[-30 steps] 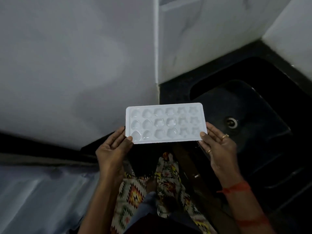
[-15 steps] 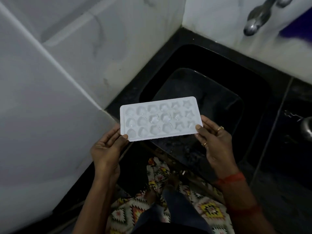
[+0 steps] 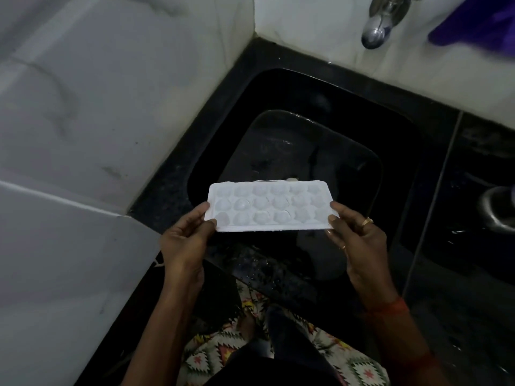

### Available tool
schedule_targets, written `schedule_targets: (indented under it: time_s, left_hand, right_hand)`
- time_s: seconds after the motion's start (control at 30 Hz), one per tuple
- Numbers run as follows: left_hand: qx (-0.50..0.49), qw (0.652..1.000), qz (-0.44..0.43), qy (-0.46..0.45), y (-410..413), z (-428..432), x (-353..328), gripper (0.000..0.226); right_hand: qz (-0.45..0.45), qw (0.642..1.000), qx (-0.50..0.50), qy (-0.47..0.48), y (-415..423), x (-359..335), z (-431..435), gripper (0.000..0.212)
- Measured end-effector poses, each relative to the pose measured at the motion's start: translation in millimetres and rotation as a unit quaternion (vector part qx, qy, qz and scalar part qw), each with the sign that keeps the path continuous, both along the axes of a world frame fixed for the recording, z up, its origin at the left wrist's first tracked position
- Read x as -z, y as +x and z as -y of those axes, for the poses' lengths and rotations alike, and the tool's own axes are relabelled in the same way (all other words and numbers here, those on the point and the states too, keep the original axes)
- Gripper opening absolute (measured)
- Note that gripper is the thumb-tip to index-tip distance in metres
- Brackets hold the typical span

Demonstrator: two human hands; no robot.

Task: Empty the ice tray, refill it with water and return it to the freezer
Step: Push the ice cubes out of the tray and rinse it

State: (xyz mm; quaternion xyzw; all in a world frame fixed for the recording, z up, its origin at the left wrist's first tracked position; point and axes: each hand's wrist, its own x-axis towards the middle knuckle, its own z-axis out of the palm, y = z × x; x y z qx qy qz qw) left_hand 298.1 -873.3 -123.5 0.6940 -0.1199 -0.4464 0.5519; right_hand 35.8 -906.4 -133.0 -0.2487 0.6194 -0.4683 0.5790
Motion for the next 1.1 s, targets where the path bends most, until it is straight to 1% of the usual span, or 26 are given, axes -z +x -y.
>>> schedule_targets:
  time_s: [0.07,0.17,0.23,0.3,0.4,0.47,0.53,0.6,0.67,0.73,0.83,0.97,1.03,1.1]
  left_hand:
    - [0.011,1.000,-0.001,0.006,-5,6,1,0.030]
    - [0.030,0.999,0.005,0.019,-14,16,2,0.024]
    - [0.036,0.999,0.004,0.021,-19,20,1,0.021]
    - [0.038,0.999,-0.006,0.022,-24,25,0,0.018]
    - [0.046,0.999,-0.020,0.021,-31,31,-3,0.016]
    - [0.053,0.998,-0.027,0.019,-34,35,-4,0.015]
    - [0.073,0.997,-0.022,0.014,-35,37,-5,0.016]
    - [0.105,0.994,-0.004,0.003,-38,41,-5,0.023]
    - [0.136,0.990,0.020,-0.004,-41,45,-6,0.035]
    - [0.159,0.987,0.035,-0.012,-42,49,-6,0.040]
    - [0.195,0.979,0.055,-0.023,-42,58,-7,0.037]
    - [0.217,0.972,0.082,-0.029,-42,75,-8,0.028]
    - [0.221,0.968,0.111,-0.031,-39,85,-7,0.019]
    - [0.228,0.964,0.136,-0.032,-35,96,-7,0.016]
  right_hand:
    - [-0.025,1.000,-0.006,-0.006,-6,3,2,0.018]
    - [-0.079,0.996,-0.024,-0.019,-19,4,3,0.014]
    - [-0.134,0.989,-0.052,-0.034,-26,2,3,0.017]
    - [-0.173,0.980,-0.079,-0.050,-32,-1,4,0.025]
    - [-0.196,0.972,-0.114,-0.068,-42,-4,9,0.033]
    - [-0.226,0.963,-0.121,-0.088,-49,-5,13,0.032]
    - [-0.280,0.945,-0.118,-0.118,-54,-7,16,0.029]
    - [-0.324,0.929,-0.103,-0.144,-58,-7,19,0.029]
    - [-0.350,0.920,-0.082,-0.155,-61,-6,22,0.031]
    - [-0.367,0.913,-0.073,-0.161,-64,-4,25,0.034]
    - [-0.392,0.904,-0.058,-0.161,-64,-4,29,0.036]
    - [-0.423,0.893,-0.033,-0.150,-57,-9,34,0.036]
    - [-0.421,0.896,-0.017,-0.142,-52,-11,36,0.035]
    - [-0.414,0.900,-0.001,-0.136,-46,-12,38,0.033]
